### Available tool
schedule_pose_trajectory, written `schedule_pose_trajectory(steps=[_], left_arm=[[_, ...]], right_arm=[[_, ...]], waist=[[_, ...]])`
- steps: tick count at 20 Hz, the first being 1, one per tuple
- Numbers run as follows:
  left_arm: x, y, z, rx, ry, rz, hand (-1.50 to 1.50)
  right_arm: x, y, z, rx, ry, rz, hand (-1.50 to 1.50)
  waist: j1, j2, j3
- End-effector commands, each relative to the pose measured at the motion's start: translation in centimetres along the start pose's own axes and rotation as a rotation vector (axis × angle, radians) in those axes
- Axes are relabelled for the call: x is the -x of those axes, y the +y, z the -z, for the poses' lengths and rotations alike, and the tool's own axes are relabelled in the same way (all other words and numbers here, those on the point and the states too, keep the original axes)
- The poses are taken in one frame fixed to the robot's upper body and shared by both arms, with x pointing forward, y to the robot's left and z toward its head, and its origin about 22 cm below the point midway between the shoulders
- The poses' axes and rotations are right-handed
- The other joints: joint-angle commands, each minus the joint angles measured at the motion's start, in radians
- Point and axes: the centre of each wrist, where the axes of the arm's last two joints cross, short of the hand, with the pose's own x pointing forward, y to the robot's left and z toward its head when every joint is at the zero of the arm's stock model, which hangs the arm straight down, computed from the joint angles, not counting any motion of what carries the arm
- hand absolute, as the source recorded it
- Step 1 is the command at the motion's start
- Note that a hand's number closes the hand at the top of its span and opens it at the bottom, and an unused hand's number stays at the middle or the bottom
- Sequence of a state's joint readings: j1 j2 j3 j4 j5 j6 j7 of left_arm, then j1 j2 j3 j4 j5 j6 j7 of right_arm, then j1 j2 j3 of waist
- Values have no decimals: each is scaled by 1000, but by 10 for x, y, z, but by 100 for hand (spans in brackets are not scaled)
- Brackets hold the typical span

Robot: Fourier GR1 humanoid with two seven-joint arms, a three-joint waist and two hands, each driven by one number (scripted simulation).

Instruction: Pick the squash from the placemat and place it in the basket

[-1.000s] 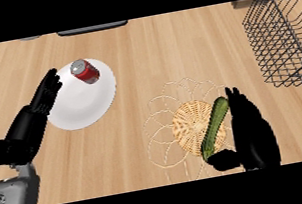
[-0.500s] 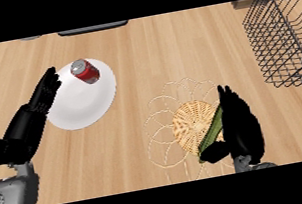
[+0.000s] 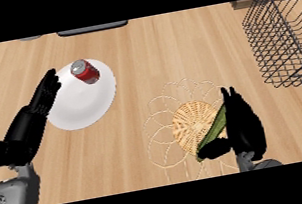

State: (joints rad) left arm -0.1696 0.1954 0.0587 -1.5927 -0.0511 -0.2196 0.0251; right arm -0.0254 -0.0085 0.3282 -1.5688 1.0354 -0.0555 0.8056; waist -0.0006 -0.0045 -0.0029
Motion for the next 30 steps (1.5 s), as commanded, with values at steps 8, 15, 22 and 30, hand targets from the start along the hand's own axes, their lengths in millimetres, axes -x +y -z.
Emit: schedule_pose_trajectory(steps=[8,15,22,30], left_arm=[[-1,8,-4,10,6,3,0],[8,-13,-3,-1,-7,6,0],[10,-2,-5,-12,14,-3,0],[-12,-6,3,7,8,11,0]], right_arm=[[1,28,2,-161,-30,-105,150],[0,34,5,-131,-85,-158,150],[41,23,-7,-237,-521,-375,150],[88,-21,-22,-138,-703,-313,150]], waist=[[4,5,3],[0,5,3],[-9,2,2],[-7,3,3]])
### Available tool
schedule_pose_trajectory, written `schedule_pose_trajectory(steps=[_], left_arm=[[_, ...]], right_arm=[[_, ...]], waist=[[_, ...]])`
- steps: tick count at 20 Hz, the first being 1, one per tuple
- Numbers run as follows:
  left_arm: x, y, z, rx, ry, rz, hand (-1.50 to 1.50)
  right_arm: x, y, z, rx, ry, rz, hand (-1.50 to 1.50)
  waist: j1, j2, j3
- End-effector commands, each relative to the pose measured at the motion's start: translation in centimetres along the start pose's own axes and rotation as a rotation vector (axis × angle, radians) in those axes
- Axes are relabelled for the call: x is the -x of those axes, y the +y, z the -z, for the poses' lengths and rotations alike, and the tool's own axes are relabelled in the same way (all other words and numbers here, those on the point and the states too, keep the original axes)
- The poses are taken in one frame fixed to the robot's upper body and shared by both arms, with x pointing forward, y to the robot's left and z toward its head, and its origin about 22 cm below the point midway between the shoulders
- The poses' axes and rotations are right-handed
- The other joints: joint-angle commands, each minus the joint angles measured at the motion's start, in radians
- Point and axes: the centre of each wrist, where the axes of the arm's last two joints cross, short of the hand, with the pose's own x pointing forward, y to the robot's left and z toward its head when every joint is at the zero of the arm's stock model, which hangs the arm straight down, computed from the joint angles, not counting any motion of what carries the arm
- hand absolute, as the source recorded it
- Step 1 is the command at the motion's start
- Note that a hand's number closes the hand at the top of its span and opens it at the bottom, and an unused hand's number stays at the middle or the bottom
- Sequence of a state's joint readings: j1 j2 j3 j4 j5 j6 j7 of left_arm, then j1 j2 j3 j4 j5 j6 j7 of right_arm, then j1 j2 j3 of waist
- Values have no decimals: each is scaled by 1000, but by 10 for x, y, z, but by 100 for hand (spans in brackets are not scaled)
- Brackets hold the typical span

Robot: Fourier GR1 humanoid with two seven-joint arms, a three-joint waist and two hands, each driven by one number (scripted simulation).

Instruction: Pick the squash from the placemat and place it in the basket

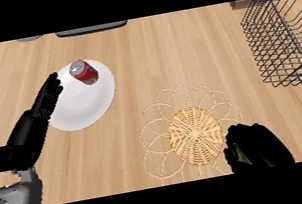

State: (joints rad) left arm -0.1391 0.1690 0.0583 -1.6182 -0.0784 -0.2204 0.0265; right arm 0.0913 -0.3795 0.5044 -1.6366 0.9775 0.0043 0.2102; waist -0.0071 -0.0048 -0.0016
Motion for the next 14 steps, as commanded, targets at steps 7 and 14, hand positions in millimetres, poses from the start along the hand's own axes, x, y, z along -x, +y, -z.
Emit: schedule_pose_trajectory(steps=[7,14], left_arm=[[2,1,4,-9,2,7,0],[-1,2,0,1,-2,-1,0]], right_arm=[[-5,-48,-47,180,-206,404,150],[-16,-102,-95,443,-290,627,150]], waist=[[-17,1,2],[-14,0,2]])
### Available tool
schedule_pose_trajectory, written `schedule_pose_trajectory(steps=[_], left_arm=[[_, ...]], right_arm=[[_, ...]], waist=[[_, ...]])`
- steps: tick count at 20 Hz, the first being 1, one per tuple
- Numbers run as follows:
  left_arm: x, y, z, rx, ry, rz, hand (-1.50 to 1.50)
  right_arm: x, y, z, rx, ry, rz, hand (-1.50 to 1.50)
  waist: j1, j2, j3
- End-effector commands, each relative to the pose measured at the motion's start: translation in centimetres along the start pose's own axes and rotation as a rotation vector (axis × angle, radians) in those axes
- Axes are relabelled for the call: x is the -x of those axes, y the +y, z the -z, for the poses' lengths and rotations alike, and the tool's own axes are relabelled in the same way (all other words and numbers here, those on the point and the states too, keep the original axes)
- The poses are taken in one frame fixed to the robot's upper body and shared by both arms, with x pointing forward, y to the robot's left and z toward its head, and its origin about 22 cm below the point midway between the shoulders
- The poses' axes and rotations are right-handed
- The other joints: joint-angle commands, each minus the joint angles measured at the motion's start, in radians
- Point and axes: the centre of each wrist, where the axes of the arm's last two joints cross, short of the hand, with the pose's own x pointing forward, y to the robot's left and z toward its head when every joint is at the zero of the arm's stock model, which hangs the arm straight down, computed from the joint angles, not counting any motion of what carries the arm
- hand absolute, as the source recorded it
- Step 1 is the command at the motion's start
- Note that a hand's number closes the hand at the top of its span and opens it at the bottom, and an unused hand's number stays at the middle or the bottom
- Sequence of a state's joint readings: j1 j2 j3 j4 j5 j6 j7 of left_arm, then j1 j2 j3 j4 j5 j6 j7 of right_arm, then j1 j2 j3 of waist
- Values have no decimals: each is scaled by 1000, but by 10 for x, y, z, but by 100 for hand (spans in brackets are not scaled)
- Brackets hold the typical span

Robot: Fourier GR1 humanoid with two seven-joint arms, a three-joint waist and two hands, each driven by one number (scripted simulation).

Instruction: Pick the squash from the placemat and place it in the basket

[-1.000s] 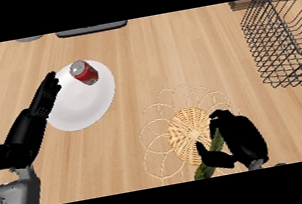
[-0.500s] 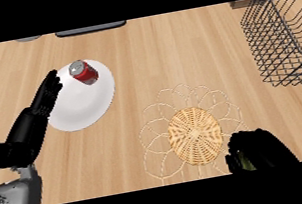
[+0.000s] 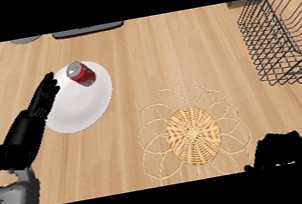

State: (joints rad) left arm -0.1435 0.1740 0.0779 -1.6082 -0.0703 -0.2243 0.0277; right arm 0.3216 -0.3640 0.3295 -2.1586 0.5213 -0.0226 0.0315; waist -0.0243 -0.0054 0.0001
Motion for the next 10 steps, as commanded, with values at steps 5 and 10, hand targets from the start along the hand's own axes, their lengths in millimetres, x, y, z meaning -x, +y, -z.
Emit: schedule_pose_trajectory(steps=[5,10], left_arm=[[-5,-4,-1,-1,-14,11,0],[9,2,-8,9,-9,17,0]], right_arm=[[-58,-78,-43,125,-16,67,150],[-55,-109,-20,246,63,-31,150]], waist=[[6,2,0],[20,5,-1]])
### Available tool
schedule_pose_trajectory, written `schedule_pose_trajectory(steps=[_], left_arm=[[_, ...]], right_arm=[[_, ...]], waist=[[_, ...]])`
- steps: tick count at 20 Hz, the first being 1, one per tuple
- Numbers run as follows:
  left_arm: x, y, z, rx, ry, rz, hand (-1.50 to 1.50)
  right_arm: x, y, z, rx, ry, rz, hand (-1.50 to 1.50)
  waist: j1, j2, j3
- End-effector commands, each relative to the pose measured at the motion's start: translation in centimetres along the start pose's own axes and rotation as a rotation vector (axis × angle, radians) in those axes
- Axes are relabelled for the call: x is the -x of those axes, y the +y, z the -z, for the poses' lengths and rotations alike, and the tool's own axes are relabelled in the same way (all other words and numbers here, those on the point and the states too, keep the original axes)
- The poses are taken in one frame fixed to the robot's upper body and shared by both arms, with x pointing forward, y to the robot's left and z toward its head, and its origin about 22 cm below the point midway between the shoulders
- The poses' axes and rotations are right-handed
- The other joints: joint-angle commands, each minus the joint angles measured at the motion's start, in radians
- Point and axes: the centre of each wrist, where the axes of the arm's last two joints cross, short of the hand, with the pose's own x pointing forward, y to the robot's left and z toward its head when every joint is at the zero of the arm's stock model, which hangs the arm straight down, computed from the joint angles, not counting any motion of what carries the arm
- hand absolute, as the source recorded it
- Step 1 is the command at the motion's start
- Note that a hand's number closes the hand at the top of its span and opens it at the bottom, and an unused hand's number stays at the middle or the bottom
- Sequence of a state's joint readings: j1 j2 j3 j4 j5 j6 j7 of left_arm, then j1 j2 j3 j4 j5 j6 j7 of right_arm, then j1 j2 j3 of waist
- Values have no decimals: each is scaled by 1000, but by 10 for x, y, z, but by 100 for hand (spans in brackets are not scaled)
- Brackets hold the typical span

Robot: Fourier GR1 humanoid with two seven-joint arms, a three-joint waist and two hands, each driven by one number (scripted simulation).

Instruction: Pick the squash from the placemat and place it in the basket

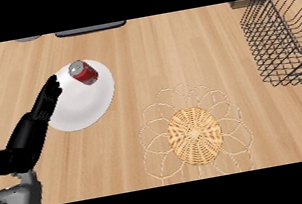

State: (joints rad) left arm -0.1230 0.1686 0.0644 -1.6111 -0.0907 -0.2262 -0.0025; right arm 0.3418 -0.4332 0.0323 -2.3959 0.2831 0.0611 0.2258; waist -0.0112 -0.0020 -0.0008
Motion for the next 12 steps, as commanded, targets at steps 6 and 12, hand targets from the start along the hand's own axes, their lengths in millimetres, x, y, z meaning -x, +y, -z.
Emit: schedule_pose_trajectory(steps=[6,12], left_arm=[[5,-9,-3,0,5,-2,0],[-3,-1,14,20,-5,0,0]], right_arm=[[-33,-54,48,158,37,-24,150],[-41,-65,112,287,96,-28,150]], waist=[[18,2,0],[25,5,0]])
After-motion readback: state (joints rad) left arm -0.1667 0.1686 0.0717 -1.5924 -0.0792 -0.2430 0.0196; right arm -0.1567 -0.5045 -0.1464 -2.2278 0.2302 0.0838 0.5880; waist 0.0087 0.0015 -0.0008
